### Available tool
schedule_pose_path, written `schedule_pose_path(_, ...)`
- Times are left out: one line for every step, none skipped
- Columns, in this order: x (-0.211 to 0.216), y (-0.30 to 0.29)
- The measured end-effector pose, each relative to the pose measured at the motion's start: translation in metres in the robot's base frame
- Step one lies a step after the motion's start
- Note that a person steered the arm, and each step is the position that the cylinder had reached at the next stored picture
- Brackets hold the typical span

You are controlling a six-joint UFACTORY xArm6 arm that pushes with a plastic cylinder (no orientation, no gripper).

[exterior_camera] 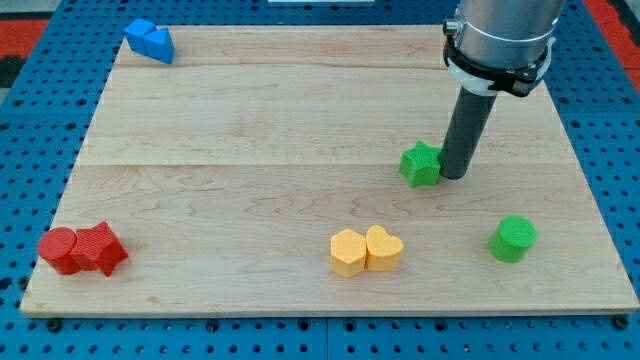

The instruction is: Place your arm in between the red star and the yellow hexagon

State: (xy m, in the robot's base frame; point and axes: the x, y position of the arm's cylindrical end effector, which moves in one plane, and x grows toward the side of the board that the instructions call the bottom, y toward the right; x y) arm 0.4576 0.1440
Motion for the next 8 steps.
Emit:
schedule_pose_path(0.000,0.038)
schedule_pose_path(-0.001,0.111)
schedule_pose_path(-0.023,0.123)
schedule_pose_path(-0.066,0.123)
schedule_pose_path(-0.130,0.098)
schedule_pose_path(-0.163,0.002)
schedule_pose_path(-0.159,-0.113)
schedule_pose_path(-0.145,-0.187)
